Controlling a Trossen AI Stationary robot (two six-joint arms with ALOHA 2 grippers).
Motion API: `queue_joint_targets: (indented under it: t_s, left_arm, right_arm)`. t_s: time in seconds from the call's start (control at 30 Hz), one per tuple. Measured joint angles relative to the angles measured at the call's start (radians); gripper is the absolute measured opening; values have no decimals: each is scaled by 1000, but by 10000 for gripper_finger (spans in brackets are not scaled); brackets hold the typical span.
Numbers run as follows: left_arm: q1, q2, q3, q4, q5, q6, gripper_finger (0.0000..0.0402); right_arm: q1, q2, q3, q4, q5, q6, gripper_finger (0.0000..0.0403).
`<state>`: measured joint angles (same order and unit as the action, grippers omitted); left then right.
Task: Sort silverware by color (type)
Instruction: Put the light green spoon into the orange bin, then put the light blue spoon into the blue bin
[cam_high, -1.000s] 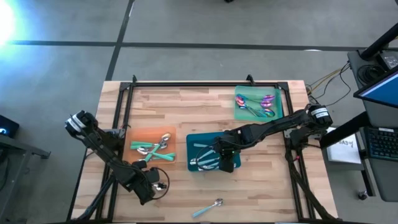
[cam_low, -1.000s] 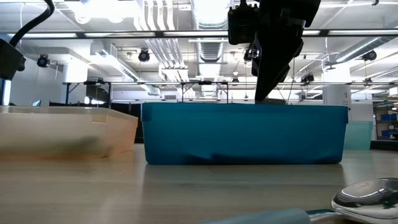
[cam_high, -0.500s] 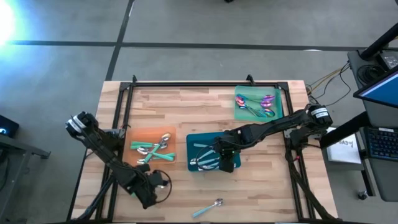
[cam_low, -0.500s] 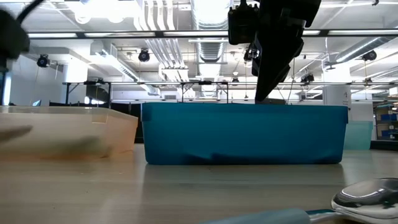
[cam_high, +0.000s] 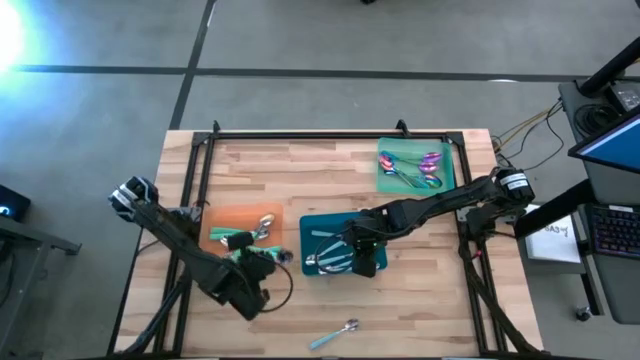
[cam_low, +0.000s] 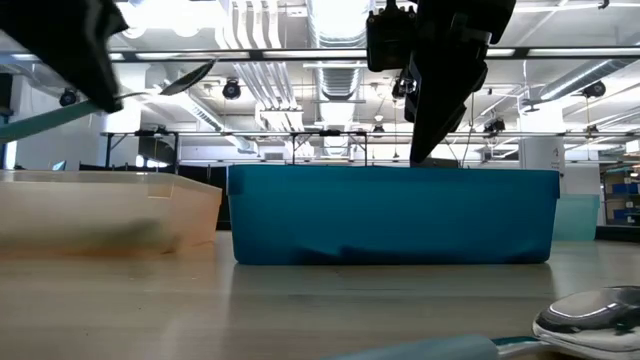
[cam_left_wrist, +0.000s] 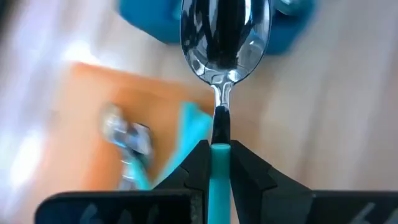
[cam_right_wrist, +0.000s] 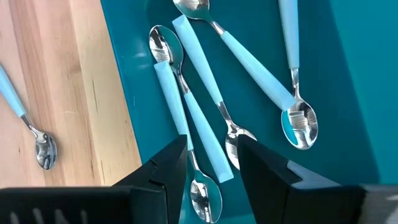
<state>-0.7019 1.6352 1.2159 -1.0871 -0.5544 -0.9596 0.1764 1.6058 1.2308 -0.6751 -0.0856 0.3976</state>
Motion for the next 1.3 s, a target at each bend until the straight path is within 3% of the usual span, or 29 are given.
queue_joint_targets:
  t_s: [0.2,0.57,0.93,1.07,1.3]
  left_arm:
    - [82,-3,12,-161,-23,39,22]
    - [166,-57,-241,-198,112,-63,24]
    - [165,-52,-225,-170,93,-95,165]
    - [154,-52,-151,-7,93,14,178]
    - [72,-38,-119,633,105,428,148]
  right_arm:
    - [0,0,0,-1,0,3,132]
    - [0,0,0,-2,0,8,132]
    - [1,-1,5,-16,-3,21,132]
    - [3,-7,16,-35,-86,55,132]
    - [71,-14,41,-35,-125,-6,132]
